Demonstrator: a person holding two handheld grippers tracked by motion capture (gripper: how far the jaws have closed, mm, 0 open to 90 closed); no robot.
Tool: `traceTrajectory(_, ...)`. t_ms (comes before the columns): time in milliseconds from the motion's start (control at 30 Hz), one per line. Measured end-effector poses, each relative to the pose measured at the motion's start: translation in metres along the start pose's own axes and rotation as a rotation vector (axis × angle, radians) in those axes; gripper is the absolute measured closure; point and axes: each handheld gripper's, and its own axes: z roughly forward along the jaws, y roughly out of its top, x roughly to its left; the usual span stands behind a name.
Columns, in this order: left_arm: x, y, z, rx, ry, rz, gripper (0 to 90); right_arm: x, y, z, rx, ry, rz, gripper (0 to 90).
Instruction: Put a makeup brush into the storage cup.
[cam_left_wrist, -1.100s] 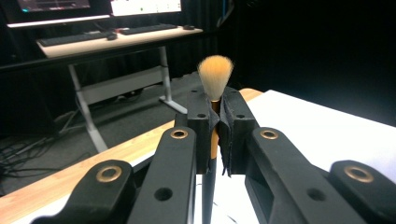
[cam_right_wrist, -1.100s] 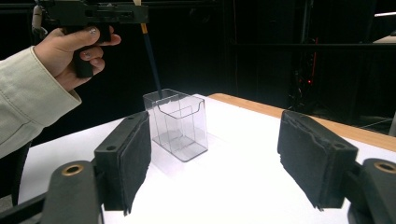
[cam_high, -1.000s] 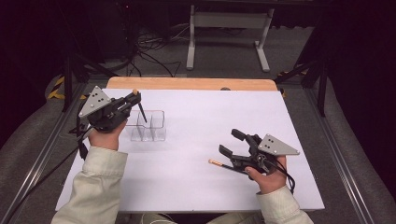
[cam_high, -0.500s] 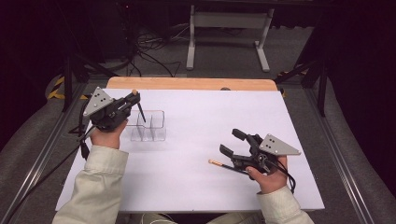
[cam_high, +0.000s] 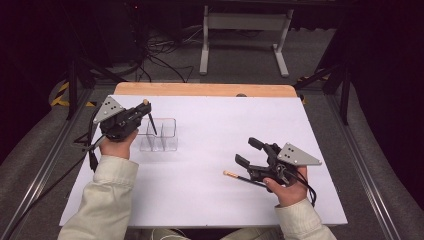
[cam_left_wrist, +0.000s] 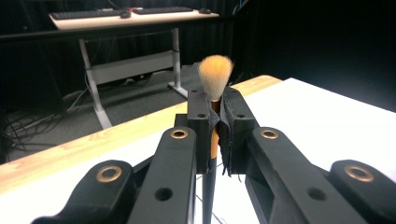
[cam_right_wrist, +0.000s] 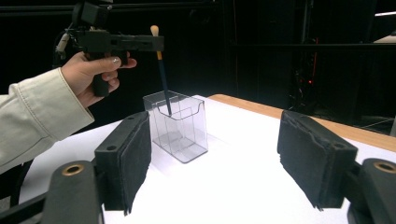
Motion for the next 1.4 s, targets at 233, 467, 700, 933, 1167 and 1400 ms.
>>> traceTrajectory(233, 0.002, -0.003, 0.003, 0.035, -0.012, -0.016, 83.8, 0.0, 0.0, 0.0, 0.0, 0.002, -0.001, 26.8)
traceTrajectory(467, 0.005, -0.006, 0.006, 0.08, -0.027, -0.047, 83.7, 0.0, 0.001, 0.0, -0.003, 0.001, -0.004, 26.9)
traceTrajectory(700, 0.006, -0.007, 0.008, 0.109, -0.04, -0.064, 82.8, 0.0, 0.001, -0.001, -0.003, -0.002, -0.005, 26.8)
traceTrajectory(933, 0.006, -0.006, 0.006, 0.1, -0.044, -0.071, 67.4, 0.0, 0.001, -0.001, -0.003, -0.002, -0.004, 26.8)
traceTrajectory(1167, 0.007, -0.005, 0.002, 0.071, -0.048, -0.095, 42.1, -0.001, 0.002, -0.002, -0.005, -0.004, -0.005, 26.7)
traceTrajectory(1400, 0.0, 0.002, -0.013, 0.04, -0.077, -0.073, 28.2, -0.003, 0.003, -0.003, -0.009, -0.007, -0.006, 26.7)
